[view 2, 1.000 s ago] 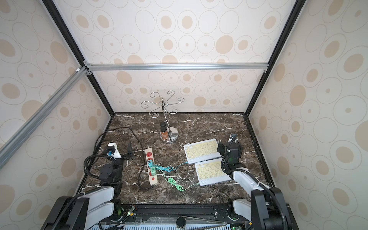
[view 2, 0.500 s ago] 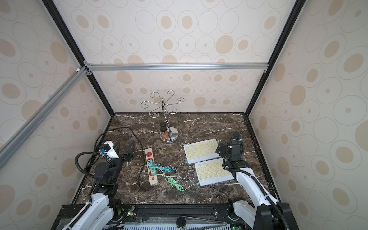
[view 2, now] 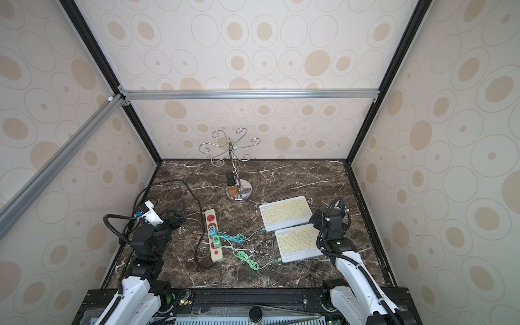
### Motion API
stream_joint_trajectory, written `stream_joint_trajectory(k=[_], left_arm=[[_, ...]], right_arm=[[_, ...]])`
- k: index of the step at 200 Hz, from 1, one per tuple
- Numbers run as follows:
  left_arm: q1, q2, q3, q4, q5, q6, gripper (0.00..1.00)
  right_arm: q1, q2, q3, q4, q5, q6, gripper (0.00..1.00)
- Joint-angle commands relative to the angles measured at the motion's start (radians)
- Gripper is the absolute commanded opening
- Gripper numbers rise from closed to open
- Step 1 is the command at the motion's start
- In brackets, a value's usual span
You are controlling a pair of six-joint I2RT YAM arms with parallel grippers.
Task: Unplug the wireless keyboard
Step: Pick up the power cord at the center of the board.
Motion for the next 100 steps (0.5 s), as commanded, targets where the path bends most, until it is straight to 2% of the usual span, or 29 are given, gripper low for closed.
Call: stream_joint_trajectory(k=[1,42,74,100], left_arm=[[0.000,0.039,0.095,-0.137,-0.030,0.040,1.00],[0.000,0.151,0.108,-0.150,0.131,0.143,1.00],[-0.021,0.139,0.115,-0.123,0.288,0.229,1.00],[-0.130,0.091,0.140,-0.169,0.230,0.285,1.00]], right_arm=[[-0.001,-0.050,-0.043,0.018,-0.006,0.008,1.00],[-0.001,-0.040,-0.042,0.015,0.007,0.018,1.00],[0.000,0.016,-0.008,0.005,-0.021,0.005,1.00],[0.001,0.046,0.011,-0.003,-0.038,-0.003,1.00]])
